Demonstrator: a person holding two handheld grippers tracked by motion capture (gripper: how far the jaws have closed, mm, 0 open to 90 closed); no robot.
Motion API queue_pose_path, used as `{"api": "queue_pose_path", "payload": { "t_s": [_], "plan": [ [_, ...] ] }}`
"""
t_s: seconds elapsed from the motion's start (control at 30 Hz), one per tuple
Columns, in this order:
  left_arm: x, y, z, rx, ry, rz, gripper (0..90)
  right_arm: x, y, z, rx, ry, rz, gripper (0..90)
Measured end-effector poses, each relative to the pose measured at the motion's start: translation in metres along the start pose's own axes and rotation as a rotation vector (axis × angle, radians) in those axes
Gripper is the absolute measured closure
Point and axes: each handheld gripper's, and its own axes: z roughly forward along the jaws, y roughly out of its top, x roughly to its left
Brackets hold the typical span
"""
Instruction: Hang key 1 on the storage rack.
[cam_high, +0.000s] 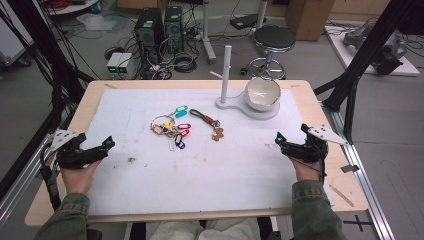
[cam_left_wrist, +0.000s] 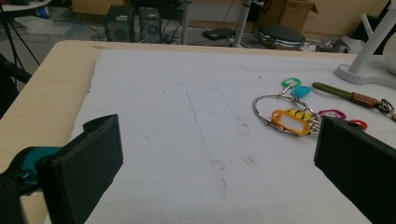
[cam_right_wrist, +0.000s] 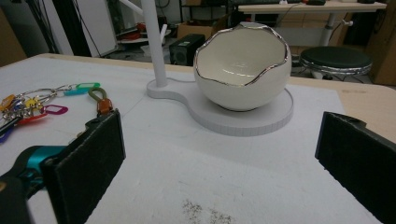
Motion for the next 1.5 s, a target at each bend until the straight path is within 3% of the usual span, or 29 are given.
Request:
{"api": "queue_pose_path", "payload": {
  "t_s": [0.7, 0.97, 1.5],
  "plan": [
    [0.0, -0.002, 0.001, 0.017, 0.002, 0.024, 1.7, 0.003, 0.003, 0.008, 0.059, 0.037, 0.026, 0.5],
    [0.001, -0.003, 0.0, 0.013, 0.002, 0.015, 1.7, 0.007, 0.01, 0.019, 0.124, 0.073, 0.014, 0.5],
    [0.002, -0.003, 0.0, 0.006, 0.003, 0.006, 1.7, 0.017, 0.028, 0.042, 0.189, 0.12, -0.042, 0.6]
  ]
}}
